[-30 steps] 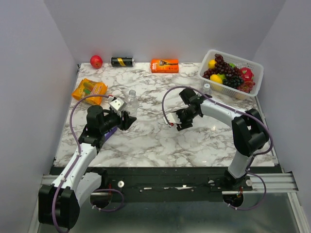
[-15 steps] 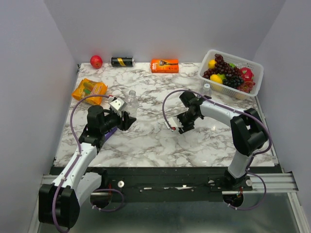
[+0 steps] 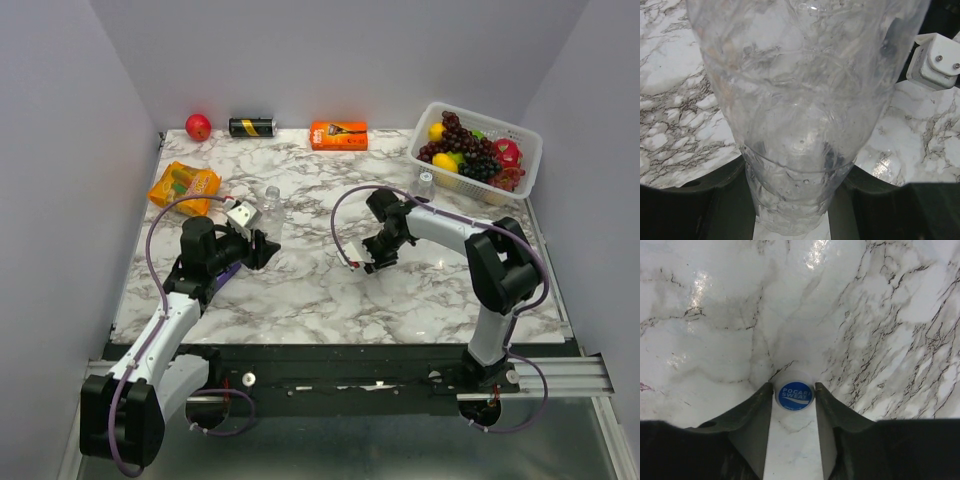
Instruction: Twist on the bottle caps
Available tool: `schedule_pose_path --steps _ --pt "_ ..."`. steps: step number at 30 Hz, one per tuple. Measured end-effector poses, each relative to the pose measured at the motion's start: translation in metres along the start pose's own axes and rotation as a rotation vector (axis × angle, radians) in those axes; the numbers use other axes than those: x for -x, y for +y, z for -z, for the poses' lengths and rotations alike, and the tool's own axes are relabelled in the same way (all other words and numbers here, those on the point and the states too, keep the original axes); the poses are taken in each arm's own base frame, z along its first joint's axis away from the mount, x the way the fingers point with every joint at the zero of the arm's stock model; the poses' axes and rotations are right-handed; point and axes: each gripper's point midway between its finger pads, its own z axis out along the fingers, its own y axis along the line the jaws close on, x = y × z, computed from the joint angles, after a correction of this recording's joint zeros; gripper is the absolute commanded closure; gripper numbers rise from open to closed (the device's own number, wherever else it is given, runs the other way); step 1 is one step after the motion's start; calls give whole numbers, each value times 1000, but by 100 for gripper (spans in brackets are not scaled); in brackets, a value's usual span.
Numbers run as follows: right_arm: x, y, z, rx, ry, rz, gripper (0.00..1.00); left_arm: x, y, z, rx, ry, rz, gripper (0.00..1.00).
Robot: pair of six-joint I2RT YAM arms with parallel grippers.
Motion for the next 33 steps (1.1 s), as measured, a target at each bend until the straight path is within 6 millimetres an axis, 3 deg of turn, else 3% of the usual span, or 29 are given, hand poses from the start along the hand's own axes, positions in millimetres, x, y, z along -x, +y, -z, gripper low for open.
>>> schedule_pose_path --steps 3,7,10,13,17,19,21,23,26,33 --pt "0 0 0 1 2 -10 67 -1 0 0 0 2 1 100" --pt "2 1 4 -2 2 -31 71 -4 -1 -2 -16 12 -14 100" --pt "17 -3 25 -40 -27 -50 72 -15 -8 -5 -79 45 -51 100" --pt "57 -24 76 -148 -116 -56 71 -36 -22 -10 -176 111 -87 100" --pt "129 -62 170 -363 -285 -7 71 -61 -40 -16 -325 212 -154 100" --pt "164 -64 209 -436 -364 35 71 -64 -46 -19 -392 245 -201 100" --pt "193 -55 229 -456 -422 77 71 -63 -51 -22 -438 254 -250 100" --pt "213 -45 233 -442 -458 107 71 -59 -57 -24 -472 247 -297 100" --pt "229 -35 222 -387 -482 127 71 -54 -65 -25 -513 233 -345 100" --pt "231 -30 195 -299 -474 135 70 -53 -82 -25 -574 226 -381 100"
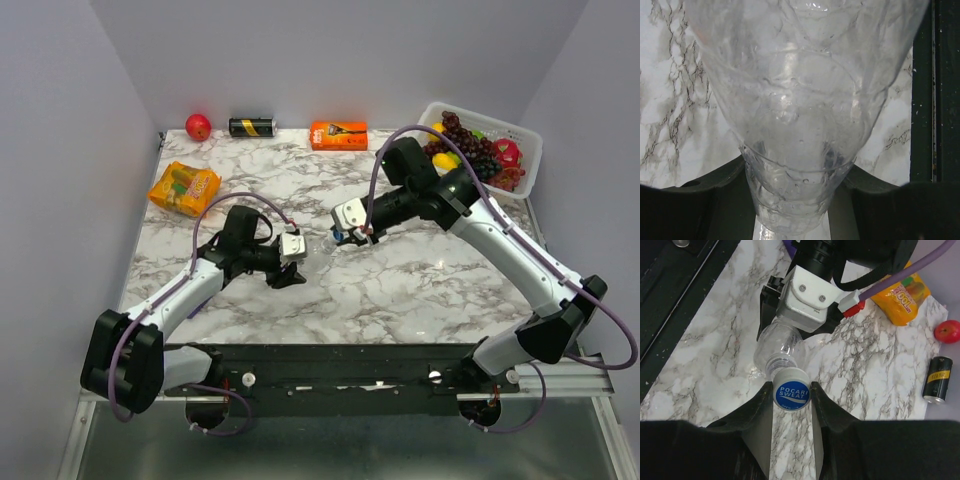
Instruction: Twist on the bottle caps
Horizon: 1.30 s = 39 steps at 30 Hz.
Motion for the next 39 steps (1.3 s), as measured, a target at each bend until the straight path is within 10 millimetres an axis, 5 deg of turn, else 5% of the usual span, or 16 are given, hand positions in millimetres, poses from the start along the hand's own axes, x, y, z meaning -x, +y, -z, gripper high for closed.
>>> schedule_pose_path --steps 10,31,39 --pt "6 20 -14 90 9 111 70 12 -2 -1 6 -27 -6 100" --pt "-11 8 -17 56 86 129 71 10 -3 1 32 -36 -14 100" --pt "-15 0 -29 77 94 -28 72 6 8 0 138 -74 6 100"
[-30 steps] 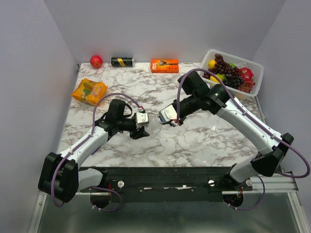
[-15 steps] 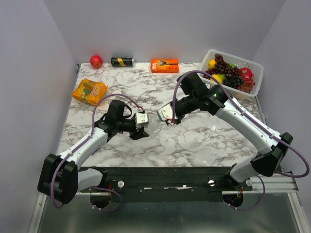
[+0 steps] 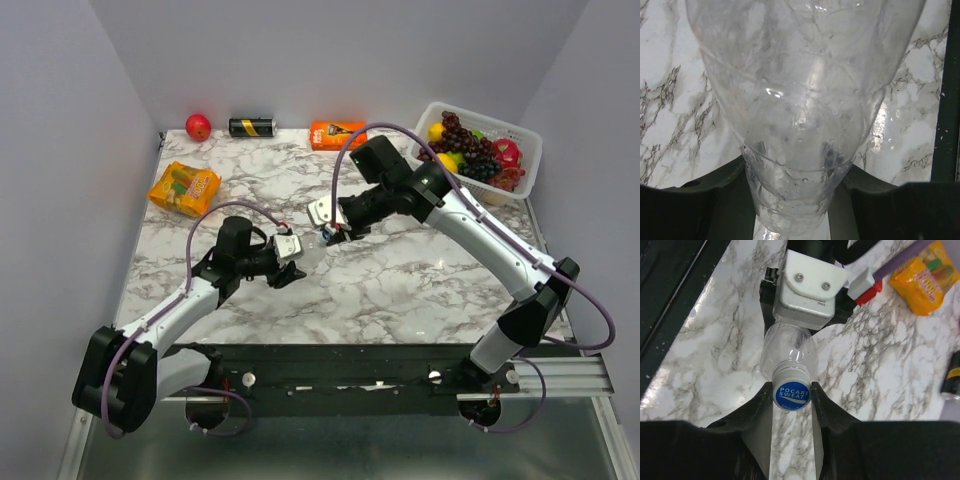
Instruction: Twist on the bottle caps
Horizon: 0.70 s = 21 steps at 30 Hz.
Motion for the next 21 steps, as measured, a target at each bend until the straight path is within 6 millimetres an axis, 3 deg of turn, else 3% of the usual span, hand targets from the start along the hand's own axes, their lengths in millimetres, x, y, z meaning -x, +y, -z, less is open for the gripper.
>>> schedule_pose_path --steps 4,10,12,15,16,17,19,20,21 --pt "-5 -11 -4 -32 27 -187 75 -2 8 -2 80 -10 18 100" --pt "-14 -50 -4 -138 101 -603 83 3 37 -4 306 5 66 100" --pt "-22 -55 -7 -166 119 -743 89 -2 45 -3 385 35 98 100" --pt "-36 -54 -12 -198 147 -936 89 -13 48 -3 450 87 130 100" --pt "-39 -54 -13 -208 155 -985 87 -16 49 -3 462 99 135 100" --pt "-42 -54 -15 -217 162 -1023 80 -18 49 -2 473 109 138 100" --pt "-42 -57 -16 -234 167 -1077 63 -20 51 -1 490 121 143 100" --pt "-42 -59 -15 -243 167 -1093 48 -20 52 0 498 120 144 100" --pt "-41 -61 -13 -253 168 -1105 43 -19 53 0 502 117 143 100"
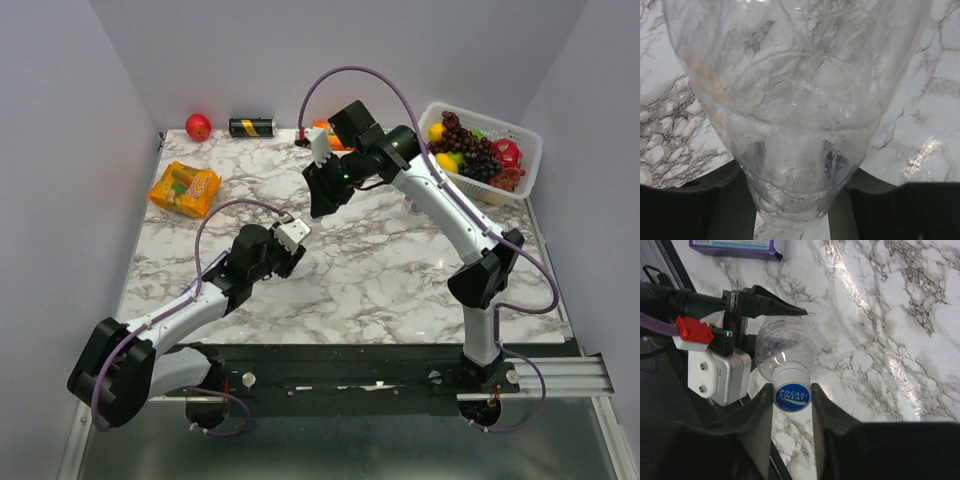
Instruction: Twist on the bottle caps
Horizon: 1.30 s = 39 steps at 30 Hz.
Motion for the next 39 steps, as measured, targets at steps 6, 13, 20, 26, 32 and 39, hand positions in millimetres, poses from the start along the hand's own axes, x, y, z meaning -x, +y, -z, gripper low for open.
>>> schedule_pose_path --steps 6,13,20,26,32,39 --pt "33 11 24 6 -97 52 11 15 -1 -3 -8 -49 -23 100" --pt "54 45 96 11 -279 249 19 -1 -22 -9 -137 -2 -68 100" --pt "-40 75 121 114 -240 818 16 13 -60 8 -413 -66 -209 100" --pt "-69 68 93 167 -174 1135 18 26 -77 23 -565 -88 -310 100" --pt "-68 72 80 206 -170 1301 26 17 -83 31 -620 -59 -338 100" --pt "-82 80 74 306 -140 1385 33 16 -84 31 -624 -59 -344 100"
